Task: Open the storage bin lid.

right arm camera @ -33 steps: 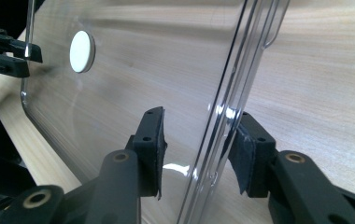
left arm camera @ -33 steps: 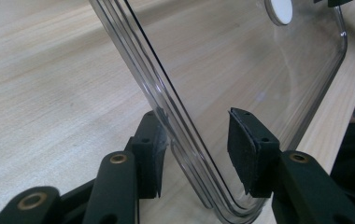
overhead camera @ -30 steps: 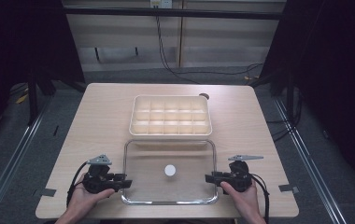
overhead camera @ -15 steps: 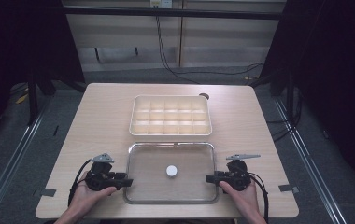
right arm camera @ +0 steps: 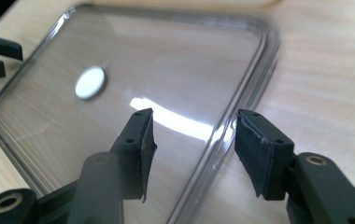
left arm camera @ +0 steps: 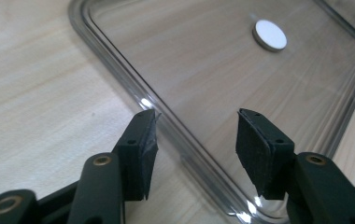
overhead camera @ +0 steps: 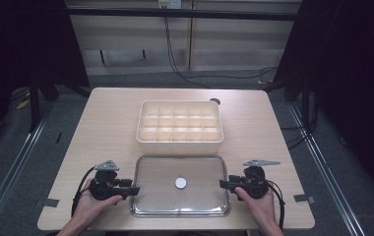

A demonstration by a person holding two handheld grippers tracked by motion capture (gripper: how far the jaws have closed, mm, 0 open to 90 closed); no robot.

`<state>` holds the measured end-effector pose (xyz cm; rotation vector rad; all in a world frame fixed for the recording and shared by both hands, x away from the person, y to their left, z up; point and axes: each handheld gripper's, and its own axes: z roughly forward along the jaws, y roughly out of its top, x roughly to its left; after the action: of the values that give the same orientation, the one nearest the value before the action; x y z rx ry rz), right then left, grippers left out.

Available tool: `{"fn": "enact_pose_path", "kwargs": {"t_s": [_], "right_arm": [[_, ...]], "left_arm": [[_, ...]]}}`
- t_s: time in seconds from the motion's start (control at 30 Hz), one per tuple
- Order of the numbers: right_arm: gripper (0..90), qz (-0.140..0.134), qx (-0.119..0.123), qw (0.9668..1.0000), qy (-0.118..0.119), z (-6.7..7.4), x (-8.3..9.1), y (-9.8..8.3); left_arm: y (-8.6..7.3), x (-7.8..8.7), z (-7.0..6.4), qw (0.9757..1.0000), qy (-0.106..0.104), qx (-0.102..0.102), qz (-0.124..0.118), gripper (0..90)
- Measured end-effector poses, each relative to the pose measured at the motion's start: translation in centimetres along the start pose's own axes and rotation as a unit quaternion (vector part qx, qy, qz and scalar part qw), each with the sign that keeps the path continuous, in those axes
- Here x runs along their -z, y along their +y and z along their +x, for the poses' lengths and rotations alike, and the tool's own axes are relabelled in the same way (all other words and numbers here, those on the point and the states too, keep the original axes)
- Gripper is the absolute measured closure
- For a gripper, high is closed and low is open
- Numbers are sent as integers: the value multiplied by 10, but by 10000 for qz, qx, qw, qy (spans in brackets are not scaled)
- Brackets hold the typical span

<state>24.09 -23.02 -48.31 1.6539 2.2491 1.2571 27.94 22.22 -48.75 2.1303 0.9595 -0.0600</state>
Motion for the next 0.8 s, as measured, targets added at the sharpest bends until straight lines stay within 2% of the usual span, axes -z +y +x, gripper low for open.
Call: {"fn": "enact_pose_path", "kwargs": {"t_s": [0.07,0.13,0.2,0.33,0.4,0.47,0.5,0.53,0.57,0.63,0.7,0.8], "right_arm": [[466,-76,2,10000,38,-1,2,1],[452,-111,-15,9999,41,-2,4,2],[435,-139,8,9999,51,-2,8,5],[397,-337,220,9991,124,-3,17,18],[379,-435,365,9984,52,-2,24,24],[367,-605,426,9973,17,-4,32,30],[366,-717,440,9965,3,-5,35,33],[365,-766,409,9962,-67,-8,39,36],[357,-848,355,9956,-205,-11,43,39],[332,-1148,221,9930,-142,-21,51,41],[321,-1325,152,9909,-205,-28,56,41],[314,-1431,118,9893,-241,-33,58,36]], "left_arm": [[1,1,1,10000,42,57,-43,444],[3,3,2,9999,75,-16,-140,418],[7,6,2,9995,204,-36,-253,385],[23,14,2,9983,387,-220,-384,358],[31,18,4,9973,460,-279,-506,343],[37,24,8,9956,511,-215,-758,339],[37,28,10,9936,588,-140,-957,335],[37,32,12,9924,621,-90,-1059,333],[37,35,14,9921,658,-110,-1063,322],[36,45,19,9888,846,-141,-1223,320],[33,51,28,9860,876,0,-1422,308],[28,52,39,9832,1069,146,-1469,303]]}}
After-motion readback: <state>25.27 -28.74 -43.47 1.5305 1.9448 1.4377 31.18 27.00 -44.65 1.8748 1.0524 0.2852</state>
